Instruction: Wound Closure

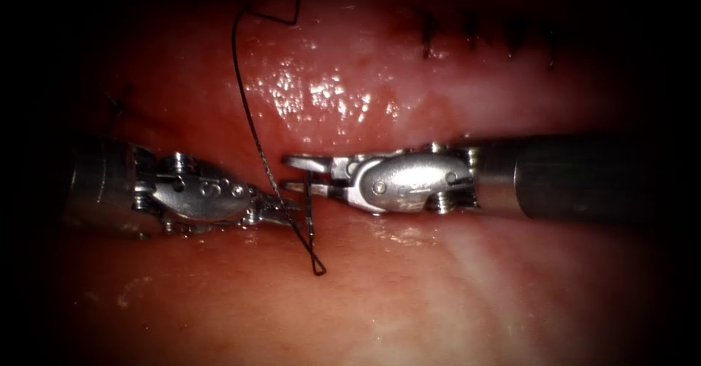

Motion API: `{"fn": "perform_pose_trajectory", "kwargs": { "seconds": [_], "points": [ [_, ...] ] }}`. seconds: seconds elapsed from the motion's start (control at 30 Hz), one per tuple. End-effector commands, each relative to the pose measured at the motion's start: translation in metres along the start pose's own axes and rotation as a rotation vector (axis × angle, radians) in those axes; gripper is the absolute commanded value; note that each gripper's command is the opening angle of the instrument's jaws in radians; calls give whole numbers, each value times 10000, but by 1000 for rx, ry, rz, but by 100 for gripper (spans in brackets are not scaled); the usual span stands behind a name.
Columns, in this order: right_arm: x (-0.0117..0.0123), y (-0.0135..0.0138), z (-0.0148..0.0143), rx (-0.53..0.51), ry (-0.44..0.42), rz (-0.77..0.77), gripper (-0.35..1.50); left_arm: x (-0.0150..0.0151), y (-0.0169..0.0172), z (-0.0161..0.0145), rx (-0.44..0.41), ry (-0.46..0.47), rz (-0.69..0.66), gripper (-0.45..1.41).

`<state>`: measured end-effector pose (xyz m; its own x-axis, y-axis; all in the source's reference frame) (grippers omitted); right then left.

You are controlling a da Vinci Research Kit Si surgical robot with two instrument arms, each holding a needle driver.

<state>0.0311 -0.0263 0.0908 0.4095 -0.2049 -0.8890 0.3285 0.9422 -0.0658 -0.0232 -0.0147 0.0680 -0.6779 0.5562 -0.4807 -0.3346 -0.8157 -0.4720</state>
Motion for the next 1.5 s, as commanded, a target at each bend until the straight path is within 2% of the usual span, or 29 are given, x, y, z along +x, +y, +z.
{"fn": "perform_pose_trajectory", "kwargs": {
  "seconds": [0.03,0.37,0.43,0.63,0.7,0.73,1.0,1.17,1.3,1.47,1.5],
  "points": [
    [-1,-1,10,1,-3,28,-35,0,1,8,-1,1,0,-16],
    [-8,1,5,12,-31,114,-35,1,2,8,0,1,0,-18],
    [3,-2,0,33,18,-88,-35,1,2,8,-1,1,0,-18],
    [22,-5,-2,78,47,-182,-35,0,1,8,-1,1,0,-18],
    [24,-5,-3,87,22,-203,-35,0,1,8,-1,1,0,-18],
    [24,-5,-6,107,-25,-216,-35,0,1,8,-1,1,0,-18],
    [25,-14,-14,187,-130,-266,-35,0,1,8,-1,1,0,-18],
    [22,-13,-12,186,-132,-279,-35,0,2,8,-1,1,0,-18],
    [3,-10,-10,168,-165,-146,-35,0,3,8,-1,1,0,-20],
    [0,-6,-15,164,-172,-138,-35,0,3,8,-1,1,0,-20],
    [5,-1,-15,143,-145,-130,-35,0,3,8,0,1,0,-20]
  ]
}}
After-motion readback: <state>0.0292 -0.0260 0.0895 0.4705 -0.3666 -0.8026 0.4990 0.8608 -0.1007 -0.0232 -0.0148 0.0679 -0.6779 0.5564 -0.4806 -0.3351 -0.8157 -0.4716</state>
